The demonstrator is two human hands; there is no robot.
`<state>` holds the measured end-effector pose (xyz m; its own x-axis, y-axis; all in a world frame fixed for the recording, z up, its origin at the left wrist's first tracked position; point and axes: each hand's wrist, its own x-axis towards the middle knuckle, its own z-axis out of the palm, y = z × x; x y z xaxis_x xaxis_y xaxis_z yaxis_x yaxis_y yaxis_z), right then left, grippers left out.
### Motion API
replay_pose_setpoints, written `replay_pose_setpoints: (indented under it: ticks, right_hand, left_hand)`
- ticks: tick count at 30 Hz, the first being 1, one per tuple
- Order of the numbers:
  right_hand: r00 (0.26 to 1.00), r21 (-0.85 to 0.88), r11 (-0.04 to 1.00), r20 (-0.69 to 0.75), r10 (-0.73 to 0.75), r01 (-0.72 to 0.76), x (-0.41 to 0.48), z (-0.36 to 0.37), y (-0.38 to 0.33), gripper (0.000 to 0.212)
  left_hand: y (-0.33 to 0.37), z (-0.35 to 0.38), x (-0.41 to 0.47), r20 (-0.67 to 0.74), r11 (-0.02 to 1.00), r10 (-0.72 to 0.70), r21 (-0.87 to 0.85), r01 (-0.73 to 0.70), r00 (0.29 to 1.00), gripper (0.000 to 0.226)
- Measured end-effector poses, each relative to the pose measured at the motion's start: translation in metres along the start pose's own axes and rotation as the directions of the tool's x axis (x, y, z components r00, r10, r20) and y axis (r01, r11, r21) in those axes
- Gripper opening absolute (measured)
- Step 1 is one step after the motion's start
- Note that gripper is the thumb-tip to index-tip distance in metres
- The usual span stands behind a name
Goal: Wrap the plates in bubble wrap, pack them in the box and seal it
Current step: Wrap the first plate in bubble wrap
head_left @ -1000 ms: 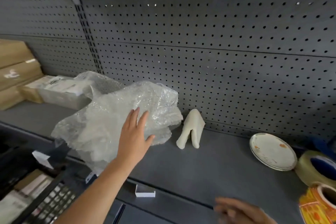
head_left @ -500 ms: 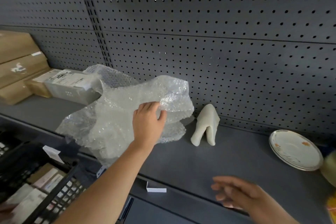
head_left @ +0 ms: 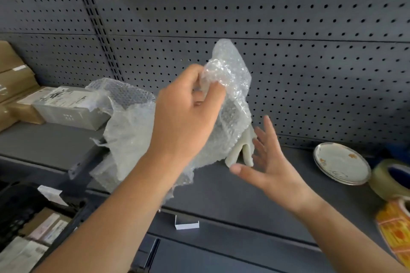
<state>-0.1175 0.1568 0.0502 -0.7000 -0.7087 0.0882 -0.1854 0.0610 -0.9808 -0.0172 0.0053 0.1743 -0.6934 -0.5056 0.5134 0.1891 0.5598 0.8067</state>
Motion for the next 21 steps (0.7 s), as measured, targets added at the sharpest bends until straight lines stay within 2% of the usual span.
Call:
replay_pose_setpoints:
  ticks: [2, 3, 4, 6, 7, 10, 13, 16, 19, 21]
  right_hand:
    - [1.000, 0.014, 1.000, 0.004, -0.027, 0.027, 0.005, 0.014, -0.009, 0.129]
    - [0.999, 0.032, 0.999, -0.031, -0.037, 0.038, 0.006, 0.018, -0.014, 0.121]
    - [0.996, 0.052, 0.998, -0.081, -0.033, 0.037, 0.004, 0.021, -0.019, 0.102]
    - [0.981, 0.076, 0.996, -0.191, -0.028, 0.043, -0.003, 0.019, -0.030, 0.039]
    - [0.968, 0.045, 0.998, -0.252, -0.019, 0.031, -0.008, 0.015, -0.033, 0.020]
    - [0.929, 0.039, 0.999, -0.370, -0.017, 0.034, -0.023, -0.007, -0.045, 0.025]
    - [0.899, 0.017, 0.998, -0.435, -0.052, 0.066, -0.038, -0.047, -0.058, 0.018]
    - [0.911, -0.013, 0.997, -0.406, -0.070, 0.071, -0.056, -0.091, -0.071, 0.008]
    - [0.927, 0.026, 0.994, -0.365, -0.087, 0.103, -0.072, -0.126, -0.087, 0.020]
    - [0.945, -0.040, 0.996, -0.315, -0.090, 0.081, -0.082, -0.147, -0.097, 0.030]
  left_hand:
    - [0.017, 0.001, -0.001, 0.014, 0.998, 0.038, -0.055, -0.037, 0.999, 0.025]
    - [0.024, 0.001, 0.000, 0.016, 0.995, 0.054, -0.083, -0.052, 0.998, 0.026]
    - [0.031, 0.002, 0.002, 0.016, 0.992, 0.068, -0.110, -0.066, 0.998, 0.026]
    - [0.041, 0.002, 0.006, 0.018, 0.987, 0.087, -0.134, -0.084, 0.996, 0.023]
    - [0.044, 0.002, 0.009, 0.025, 0.987, 0.098, -0.132, -0.094, 0.995, 0.021]
    - [0.053, -0.001, 0.018, 0.050, 0.985, 0.163, -0.068, -0.160, 0.985, 0.015]
    - [0.056, -0.006, 0.027, 0.050, 0.974, 0.217, 0.054, -0.220, 0.975, 0.010]
    - [0.051, -0.010, 0.036, 0.022, 0.970, 0.210, 0.124, -0.211, 0.977, 0.008]
    - [0.040, -0.012, 0.047, -0.013, 0.951, 0.219, 0.228, -0.211, 0.976, 0.017]
    - [0.031, -0.012, 0.056, 0.008, 0.933, 0.217, 0.294, -0.209, 0.976, 0.021]
